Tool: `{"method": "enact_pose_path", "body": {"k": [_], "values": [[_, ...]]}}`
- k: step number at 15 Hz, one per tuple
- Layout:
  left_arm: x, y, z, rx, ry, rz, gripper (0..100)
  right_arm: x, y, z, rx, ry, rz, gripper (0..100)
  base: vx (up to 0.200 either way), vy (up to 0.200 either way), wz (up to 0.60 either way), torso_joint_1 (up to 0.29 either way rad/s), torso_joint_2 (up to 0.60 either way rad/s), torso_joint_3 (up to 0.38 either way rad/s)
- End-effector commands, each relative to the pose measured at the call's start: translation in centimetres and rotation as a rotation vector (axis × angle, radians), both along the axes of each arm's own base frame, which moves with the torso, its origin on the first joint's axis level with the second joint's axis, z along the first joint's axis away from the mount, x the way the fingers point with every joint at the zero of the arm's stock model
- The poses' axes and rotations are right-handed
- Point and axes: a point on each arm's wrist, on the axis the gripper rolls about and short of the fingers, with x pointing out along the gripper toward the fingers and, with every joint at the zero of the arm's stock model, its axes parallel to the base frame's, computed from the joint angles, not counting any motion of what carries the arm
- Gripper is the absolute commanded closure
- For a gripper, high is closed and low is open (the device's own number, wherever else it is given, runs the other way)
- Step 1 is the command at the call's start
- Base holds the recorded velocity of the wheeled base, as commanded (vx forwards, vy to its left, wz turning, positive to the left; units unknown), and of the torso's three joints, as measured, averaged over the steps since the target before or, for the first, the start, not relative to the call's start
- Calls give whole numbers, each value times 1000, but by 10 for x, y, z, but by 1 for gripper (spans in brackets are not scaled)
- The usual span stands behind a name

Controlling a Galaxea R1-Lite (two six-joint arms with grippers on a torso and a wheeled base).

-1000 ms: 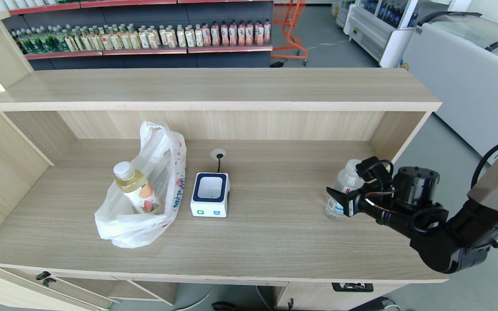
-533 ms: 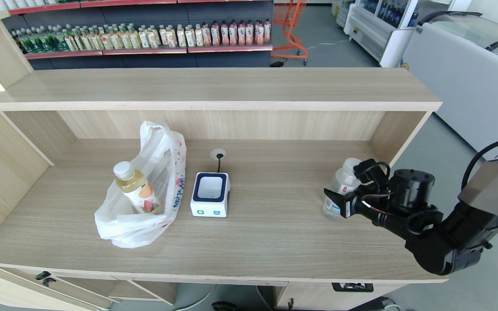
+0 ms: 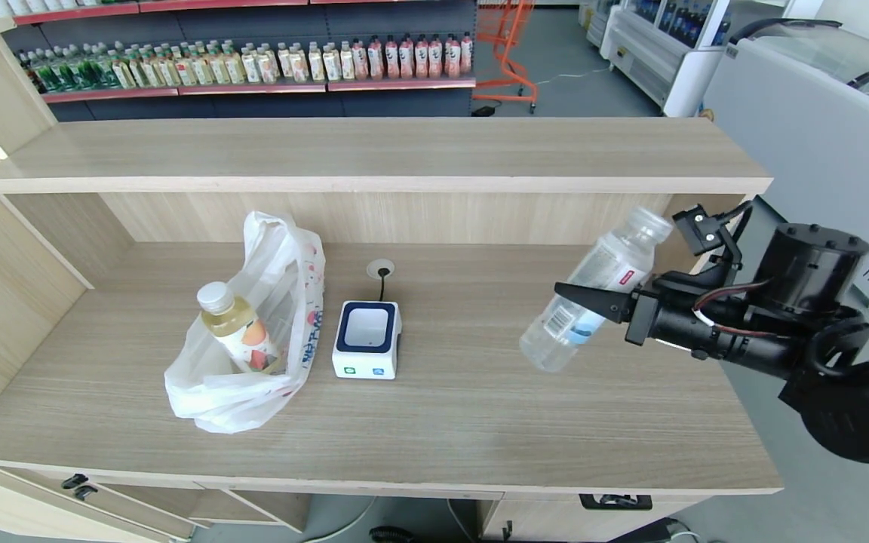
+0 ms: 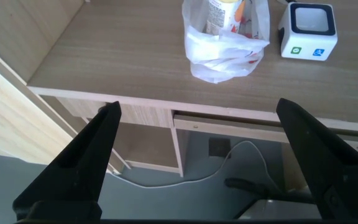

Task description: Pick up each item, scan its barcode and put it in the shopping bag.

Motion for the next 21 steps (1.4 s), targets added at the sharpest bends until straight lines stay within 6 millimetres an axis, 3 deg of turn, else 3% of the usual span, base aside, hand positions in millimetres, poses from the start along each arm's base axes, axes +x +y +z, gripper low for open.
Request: {"method": "enact_pose_path", "body": {"k": [1, 5, 11, 21], "values": [[0, 0, 0, 0, 0, 0, 0, -39, 3, 27, 32, -52, 140, 100, 0, 0, 0, 0, 0, 0], [0, 0, 0, -1, 0, 0, 0, -73, 28, 33, 42, -72, 292, 100, 0, 0, 0, 0, 0, 0], [0, 0, 0, -1, 0, 0, 0, -94, 47, 43, 110, 14, 406, 100, 0, 0, 0, 0, 0, 0], [0, 0, 0, 0, 0, 0, 0, -98, 43, 38, 124, 80, 404, 100, 0, 0, 0, 0, 0, 0]]}}
